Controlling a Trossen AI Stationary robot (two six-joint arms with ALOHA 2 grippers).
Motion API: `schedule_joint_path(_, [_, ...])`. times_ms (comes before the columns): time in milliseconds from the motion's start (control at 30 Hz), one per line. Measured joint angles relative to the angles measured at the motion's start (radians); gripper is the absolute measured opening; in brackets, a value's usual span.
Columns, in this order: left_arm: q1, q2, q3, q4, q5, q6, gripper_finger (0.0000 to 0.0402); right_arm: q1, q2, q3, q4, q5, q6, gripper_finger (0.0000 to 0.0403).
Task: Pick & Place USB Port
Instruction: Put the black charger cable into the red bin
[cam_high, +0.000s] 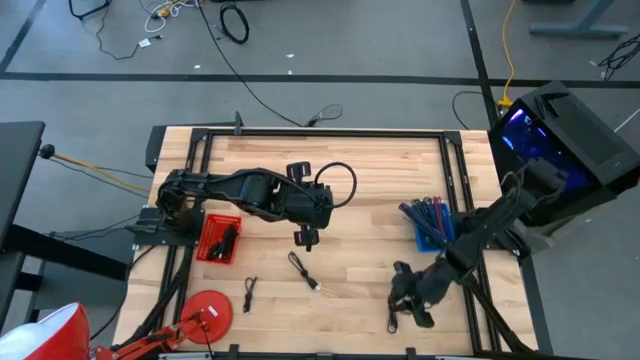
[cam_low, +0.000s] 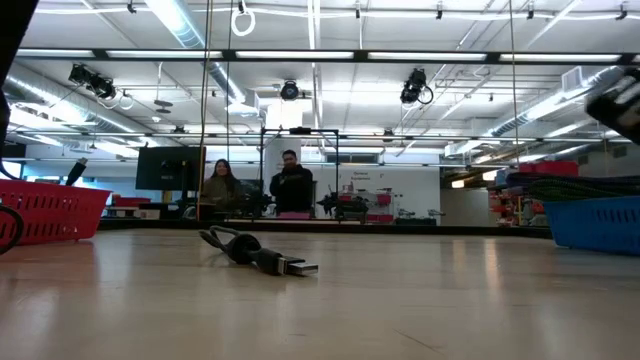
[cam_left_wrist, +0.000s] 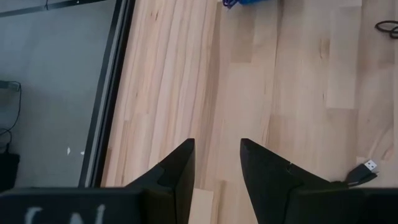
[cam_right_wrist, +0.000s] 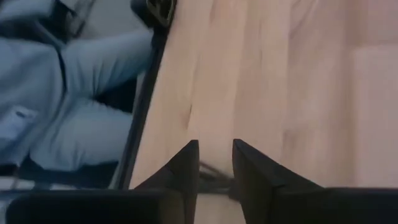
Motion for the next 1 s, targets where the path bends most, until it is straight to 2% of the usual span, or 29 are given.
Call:
schedule_joint_path(200, [0.003, 0.000, 0.000, 0.001, 0.000, 0.002, 0.0133, 0.036, 0.164, 0.091, -0.046, -0.063, -0.027, 0.0084])
schedule_joint_path(333, [0.003, 0.000, 0.000, 0.002, 0.000, 0.002, 0.0133, 0.035, 0.185, 0.166, -0.089, -0.098, -0.075, 0.0093])
schedule_joint_path(467, [0.003, 0.000, 0.000, -0.004, 0.000, -0.020, 0.0133, 0.049, 0.192, 0.240, -0.318, -0.099, -0.108, 0.0112])
schedule_joint_path(567, [0.003, 0.000, 0.000, -0.006, 0.000, -0.028, 0.0133, 0.058, 0.199, 0.270, -0.393, -0.102, -0.136, 0.0129])
schedule_joint_path(800, [0.003, 0.000, 0.000, -0.006, 0.000, -0.030, 0.0133, 0.057, 0.203, 0.268, -0.361, -0.116, -0.161, 0.0164])
schedule_joint_path(1000, [0.003, 0.000, 0.000, -0.006, 0.000, -0.050, 0.0133, 0.057, 0.238, 0.239, -0.305, -0.092, -0.162, 0.0163])
